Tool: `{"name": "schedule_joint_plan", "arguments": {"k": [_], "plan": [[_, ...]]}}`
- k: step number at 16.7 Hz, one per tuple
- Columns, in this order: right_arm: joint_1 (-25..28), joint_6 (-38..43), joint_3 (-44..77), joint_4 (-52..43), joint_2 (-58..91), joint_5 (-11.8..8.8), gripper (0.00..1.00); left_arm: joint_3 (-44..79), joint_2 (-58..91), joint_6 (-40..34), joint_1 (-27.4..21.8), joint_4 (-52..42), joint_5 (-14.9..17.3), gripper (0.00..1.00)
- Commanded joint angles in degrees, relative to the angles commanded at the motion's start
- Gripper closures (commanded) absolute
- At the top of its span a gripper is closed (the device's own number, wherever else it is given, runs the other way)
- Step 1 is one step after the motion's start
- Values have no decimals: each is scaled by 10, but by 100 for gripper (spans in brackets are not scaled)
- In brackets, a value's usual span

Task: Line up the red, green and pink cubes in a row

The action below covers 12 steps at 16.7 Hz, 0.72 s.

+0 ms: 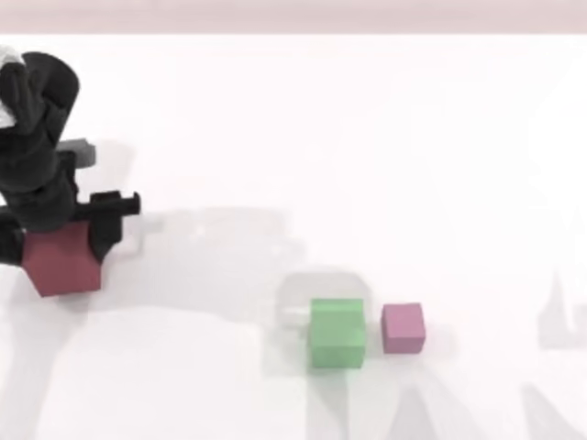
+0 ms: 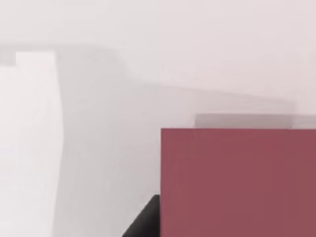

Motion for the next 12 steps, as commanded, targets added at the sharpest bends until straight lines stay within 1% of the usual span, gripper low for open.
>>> {"name": "schedule_joint_plan", "arguments": {"k": [5, 9, 12], "plan": [[0, 0, 0, 0, 0, 0, 0, 56, -40, -2, 7, -98, 0, 100], [0, 0, 0, 0, 0, 0, 0, 62, -46, -2, 8, -106, 0, 100], [0, 0, 0, 0, 0, 0, 0, 61, -44, -7, -4, -106, -1, 100]]}}
